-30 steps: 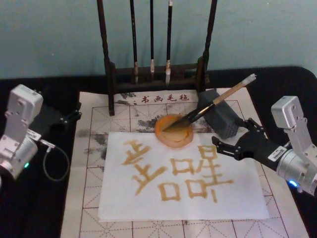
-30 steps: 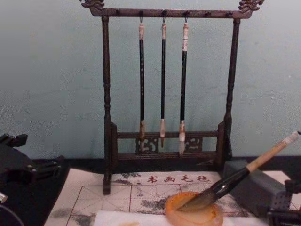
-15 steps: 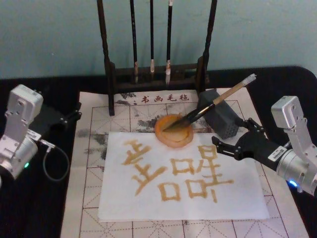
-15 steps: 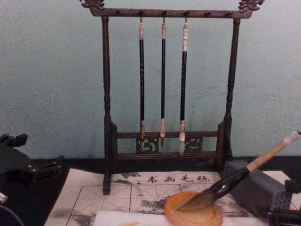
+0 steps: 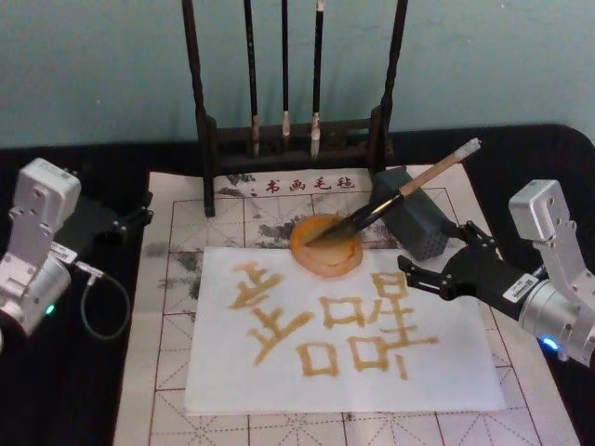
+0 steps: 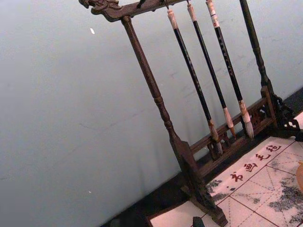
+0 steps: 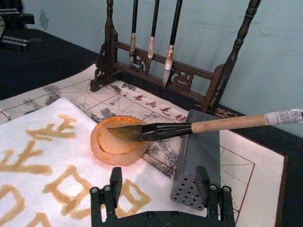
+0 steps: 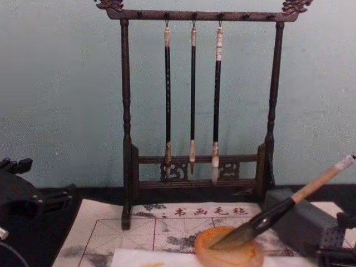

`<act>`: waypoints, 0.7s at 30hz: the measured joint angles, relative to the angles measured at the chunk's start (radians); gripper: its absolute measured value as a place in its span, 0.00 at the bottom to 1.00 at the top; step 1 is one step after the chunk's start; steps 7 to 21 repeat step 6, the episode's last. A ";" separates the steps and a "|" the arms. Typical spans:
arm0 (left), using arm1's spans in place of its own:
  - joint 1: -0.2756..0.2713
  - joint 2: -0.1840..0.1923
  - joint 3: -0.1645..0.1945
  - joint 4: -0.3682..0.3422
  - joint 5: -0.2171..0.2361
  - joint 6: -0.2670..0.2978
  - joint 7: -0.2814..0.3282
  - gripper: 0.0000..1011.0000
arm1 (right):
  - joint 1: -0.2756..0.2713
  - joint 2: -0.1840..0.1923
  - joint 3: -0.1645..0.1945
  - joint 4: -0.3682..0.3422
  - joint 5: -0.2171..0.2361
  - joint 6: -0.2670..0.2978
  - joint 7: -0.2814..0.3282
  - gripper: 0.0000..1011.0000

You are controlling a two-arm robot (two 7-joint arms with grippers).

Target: Pick up the brush from the inkstone, write on the paper, then place the brush back to its original position.

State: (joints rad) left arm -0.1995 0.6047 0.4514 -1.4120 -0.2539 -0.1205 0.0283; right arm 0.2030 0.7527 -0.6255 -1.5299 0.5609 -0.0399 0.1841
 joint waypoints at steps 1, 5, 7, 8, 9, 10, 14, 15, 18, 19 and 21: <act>0.000 0.000 0.000 0.000 0.000 0.000 0.000 0.99 | 0.000 0.000 0.000 0.000 0.000 0.000 0.000 0.99; 0.000 0.000 0.000 0.000 0.000 0.000 0.000 0.99 | 0.000 0.000 0.000 0.000 0.000 0.000 0.000 0.99; 0.000 0.000 0.000 0.000 0.000 0.000 0.000 0.99 | 0.000 0.000 0.000 0.000 0.000 0.000 0.000 0.99; 0.000 0.000 0.000 0.000 0.000 0.000 0.000 0.99 | 0.000 0.000 0.000 0.000 0.000 0.000 0.000 0.99; 0.000 0.000 0.000 0.000 0.000 0.000 0.000 0.99 | 0.000 0.000 0.000 0.000 0.000 0.000 0.000 0.99; 0.000 0.000 0.000 0.000 0.000 0.000 0.000 0.99 | 0.000 0.000 0.000 0.000 0.000 0.000 0.000 0.99; 0.000 0.000 0.000 0.000 0.000 0.000 0.000 0.99 | 0.000 0.000 0.000 0.000 0.000 0.000 0.000 0.99; 0.000 0.000 0.000 0.000 0.000 0.000 0.000 0.99 | 0.000 0.000 0.000 0.000 0.000 0.000 0.000 0.99; 0.000 0.000 0.000 0.000 0.000 0.000 0.000 0.99 | 0.000 0.000 0.000 0.000 0.000 0.000 0.000 0.99; 0.000 0.000 0.000 0.000 0.000 0.000 0.000 0.99 | 0.000 0.000 0.000 0.000 0.000 0.000 0.000 0.99; 0.000 0.000 0.000 0.000 0.000 0.000 0.000 0.99 | 0.000 0.000 0.000 0.000 0.000 0.000 0.000 0.99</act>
